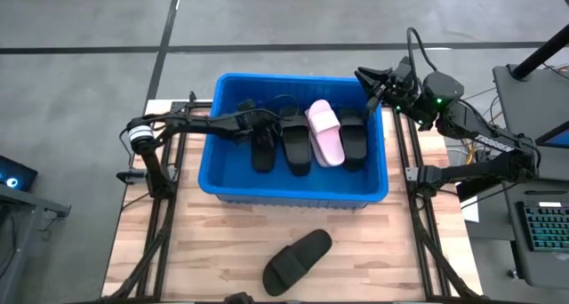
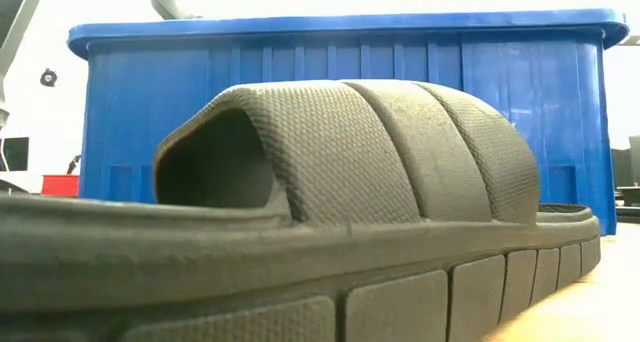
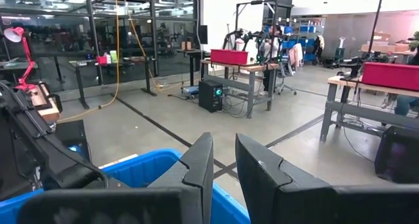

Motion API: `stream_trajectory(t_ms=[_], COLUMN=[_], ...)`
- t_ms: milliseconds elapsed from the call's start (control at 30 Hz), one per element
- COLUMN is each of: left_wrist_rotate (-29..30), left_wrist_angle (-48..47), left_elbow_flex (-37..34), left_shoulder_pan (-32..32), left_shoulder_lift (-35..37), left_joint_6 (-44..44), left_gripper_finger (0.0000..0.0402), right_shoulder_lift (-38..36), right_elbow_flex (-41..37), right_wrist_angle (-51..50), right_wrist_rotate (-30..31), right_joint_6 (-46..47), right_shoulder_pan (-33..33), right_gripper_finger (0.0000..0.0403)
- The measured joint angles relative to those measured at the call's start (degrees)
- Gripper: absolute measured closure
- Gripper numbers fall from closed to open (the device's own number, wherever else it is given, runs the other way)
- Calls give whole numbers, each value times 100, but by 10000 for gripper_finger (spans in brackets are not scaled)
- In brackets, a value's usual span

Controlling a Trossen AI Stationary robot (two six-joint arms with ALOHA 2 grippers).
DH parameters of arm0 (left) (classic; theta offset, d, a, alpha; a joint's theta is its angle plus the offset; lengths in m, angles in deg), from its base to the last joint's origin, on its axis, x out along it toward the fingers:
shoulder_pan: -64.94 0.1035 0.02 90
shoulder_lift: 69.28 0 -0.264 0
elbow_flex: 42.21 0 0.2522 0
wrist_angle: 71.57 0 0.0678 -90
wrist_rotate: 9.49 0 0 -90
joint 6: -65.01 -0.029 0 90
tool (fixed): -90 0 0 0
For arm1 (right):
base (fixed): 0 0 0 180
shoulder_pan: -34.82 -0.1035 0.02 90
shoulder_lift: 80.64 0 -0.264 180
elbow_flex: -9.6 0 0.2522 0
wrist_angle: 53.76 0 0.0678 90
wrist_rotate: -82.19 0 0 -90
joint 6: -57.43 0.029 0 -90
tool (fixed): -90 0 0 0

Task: Pick and place slides into bin
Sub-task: Put the black slide into the blue bin

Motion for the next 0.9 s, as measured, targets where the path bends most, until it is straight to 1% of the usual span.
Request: stream_trajectory(t_ms=[100, 267, 367, 567, 633, 700, 767, 900], left_wrist_rotate=[-171, -883, -1380, -1824, -1878, -1954, -2189, -2427], left_wrist_angle=[-390, -1120, -1669, -2887, -3149, -3228, -3151, -2827], left_elbow_flex=[104, 341, 522, 1059, 1240, 1365, 1486, 1646], left_shoulder_pan=[3, -1, -1, -68, -118, -168, -212, -358], left_shoulder_lift=[92, 263, 344, 584, 727, 928, 1136, 1594], left_joint_6=[3, -8, -6, 46, 119, 350, 529, 789], left_gripper_finger=[88, 54, 46, 44, 44, 45, 45, 45], right_shoulder_lift=[-1, 1, 1, 2, 0, 0, 0, -1], right_elbow_flex=[0, 0, 0, 0, 2, 2, 2, 2], right_wrist_angle=[1, 3, 3, 14, 14, 7, 3, -6], right_wrist_rotate=[-1, -1, -2, -2, 0, -2, -2, -2], right_joint_6=[0, 3, -6, -8, 0, -1, -8, 5], right_shoulder_pan=[1, 0, 0, 2, 2, 2, 2, 2], right_gripper_finger=[346, 346, 346, 346, 346, 346, 346, 346])
